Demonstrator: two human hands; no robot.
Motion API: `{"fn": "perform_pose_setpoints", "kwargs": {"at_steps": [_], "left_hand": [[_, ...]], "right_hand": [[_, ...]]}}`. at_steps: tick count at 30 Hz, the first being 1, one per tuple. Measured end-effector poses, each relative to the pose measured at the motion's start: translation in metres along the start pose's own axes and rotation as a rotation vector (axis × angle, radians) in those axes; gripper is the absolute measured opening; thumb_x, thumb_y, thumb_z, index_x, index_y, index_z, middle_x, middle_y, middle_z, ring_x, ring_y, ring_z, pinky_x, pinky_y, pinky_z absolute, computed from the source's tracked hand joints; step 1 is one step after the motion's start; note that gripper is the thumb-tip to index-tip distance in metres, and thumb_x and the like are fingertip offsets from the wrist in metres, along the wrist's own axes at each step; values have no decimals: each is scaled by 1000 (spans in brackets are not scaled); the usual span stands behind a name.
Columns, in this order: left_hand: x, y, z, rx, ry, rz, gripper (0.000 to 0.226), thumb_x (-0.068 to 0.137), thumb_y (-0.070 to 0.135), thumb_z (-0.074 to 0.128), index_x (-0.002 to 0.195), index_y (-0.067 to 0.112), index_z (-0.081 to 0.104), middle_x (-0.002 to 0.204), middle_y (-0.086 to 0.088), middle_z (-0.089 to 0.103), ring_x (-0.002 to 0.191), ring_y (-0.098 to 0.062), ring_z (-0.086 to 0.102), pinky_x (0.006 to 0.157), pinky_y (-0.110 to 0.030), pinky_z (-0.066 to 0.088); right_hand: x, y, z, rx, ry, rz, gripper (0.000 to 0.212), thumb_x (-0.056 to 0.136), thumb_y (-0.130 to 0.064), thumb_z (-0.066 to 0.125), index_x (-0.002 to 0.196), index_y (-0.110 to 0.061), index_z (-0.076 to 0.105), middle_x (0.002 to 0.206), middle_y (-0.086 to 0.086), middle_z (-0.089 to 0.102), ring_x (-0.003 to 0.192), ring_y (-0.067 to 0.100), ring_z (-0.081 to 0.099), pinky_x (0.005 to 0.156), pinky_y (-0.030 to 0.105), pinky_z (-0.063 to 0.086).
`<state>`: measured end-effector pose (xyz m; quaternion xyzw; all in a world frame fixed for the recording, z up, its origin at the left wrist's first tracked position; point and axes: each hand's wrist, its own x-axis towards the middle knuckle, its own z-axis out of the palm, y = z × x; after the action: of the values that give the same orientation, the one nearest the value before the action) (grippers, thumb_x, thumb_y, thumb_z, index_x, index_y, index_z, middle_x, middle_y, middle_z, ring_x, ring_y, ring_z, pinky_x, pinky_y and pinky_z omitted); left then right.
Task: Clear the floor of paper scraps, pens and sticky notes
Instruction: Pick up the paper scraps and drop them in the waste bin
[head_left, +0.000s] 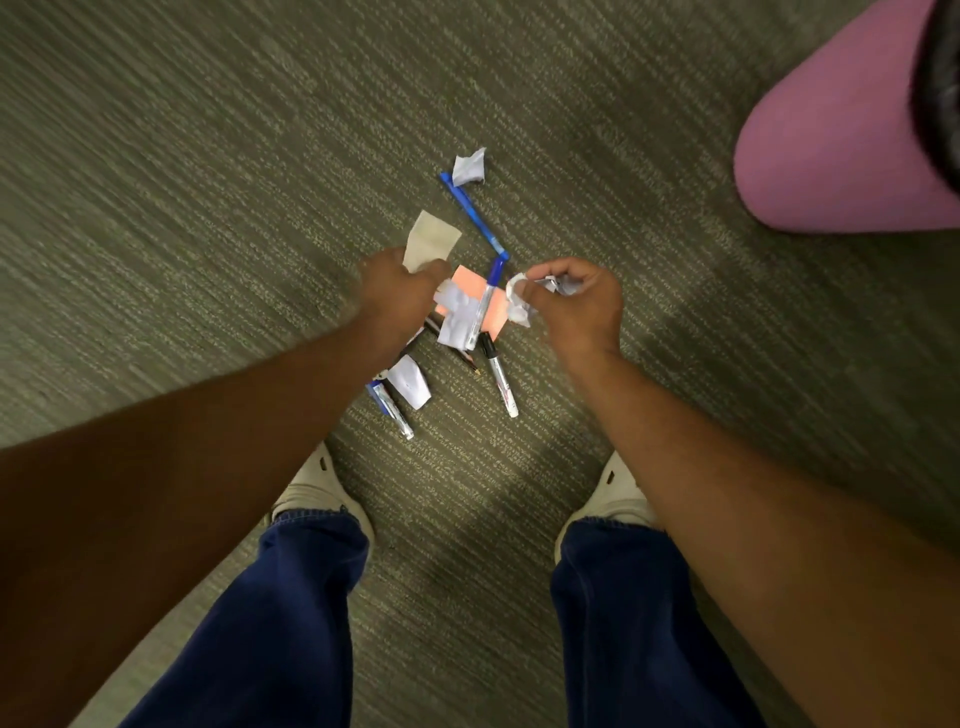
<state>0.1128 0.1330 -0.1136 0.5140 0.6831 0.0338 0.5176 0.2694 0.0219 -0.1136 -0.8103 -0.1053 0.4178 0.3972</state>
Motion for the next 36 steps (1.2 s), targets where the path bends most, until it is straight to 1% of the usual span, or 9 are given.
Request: {"fn": "perform_pose_setpoints", "kwargs": {"at_steps": [4, 12, 16, 21, 25, 28, 31, 33, 36], "left_hand": [[-40, 54, 11, -128, -39, -5, 13, 94, 14, 70, 102, 4, 74, 86, -5, 70, 80, -20, 65, 73, -29, 46], [-128, 214, 76, -332, -377, 50, 14, 89, 9, 76, 91, 18, 66, 58, 10, 66, 44, -4, 55, 40, -20, 40], [-159, 293, 137, -293, -457, 74, 16, 89, 8, 77, 95, 14, 63, 68, 1, 68, 35, -1, 50, 40, -20, 44], [-176, 358, 200, -286, -596, -62, 33, 91, 27, 81, 116, 12, 65, 90, -5, 67, 61, -12, 63, 62, -29, 64], [-178, 374, 214, -251, -720, -110, 70, 86, 63, 73, 137, 18, 57, 108, -7, 70, 105, -34, 74, 93, -49, 63], [-178, 366, 209, -225, -709, -117, 84, 88, 76, 59, 154, 25, 45, 127, -11, 68, 103, -37, 77, 87, -55, 64], [-179, 345, 191, -225, -634, -79, 60, 95, 75, 46, 133, 31, 62, 119, 2, 67, 86, -30, 82, 66, -44, 67], [-174, 325, 173, -194, -604, -48, 47, 99, 74, 39, 113, 38, 66, 106, 12, 66, 86, -26, 81, 69, -41, 67], [-150, 284, 141, -169, -526, -54, 59, 104, 66, 35, 140, 25, 59, 131, 3, 63, 98, -25, 74, 73, -40, 65]], "right_hand": [[-19, -40, -51, 127, 88, -81, 18, 73, -1, 88, 77, -15, 78, 84, 0, 77, 72, 0, 67, 73, 13, 50], [-39, -138, -219, 317, 322, -200, 23, 76, 0, 87, 76, -20, 75, 80, -2, 76, 77, 9, 72, 75, 21, 56], [-20, -159, -289, 358, 494, -131, 13, 80, 2, 83, 83, -7, 76, 77, 2, 73, 68, 5, 68, 65, 23, 56], [20, -168, -337, 463, 556, -10, 10, 102, -12, 63, 102, -12, 73, 101, 6, 71, 99, 22, 69, 94, 57, 59], [33, -165, -355, 366, 499, 55, 43, 105, -37, 57, 146, -24, 57, 148, 4, 58, 134, 24, 57, 109, 54, 51], [34, -155, -361, 314, 426, 82, 61, 101, -40, 64, 157, -30, 42, 162, 6, 43, 145, 26, 47, 113, 56, 48], [24, -144, -358, 228, 403, 28, 57, 104, -37, 61, 157, -26, 43, 161, 5, 45, 146, 21, 46, 117, 48, 45], [7, -133, -345, 170, 392, -44, 49, 106, -33, 58, 152, -20, 50, 152, 3, 55, 136, 11, 54, 116, 34, 47], [-30, -105, -307, 37, 290, -111, 32, 106, -29, 58, 135, -18, 64, 124, -11, 69, 103, -11, 63, 91, 15, 54]]}}
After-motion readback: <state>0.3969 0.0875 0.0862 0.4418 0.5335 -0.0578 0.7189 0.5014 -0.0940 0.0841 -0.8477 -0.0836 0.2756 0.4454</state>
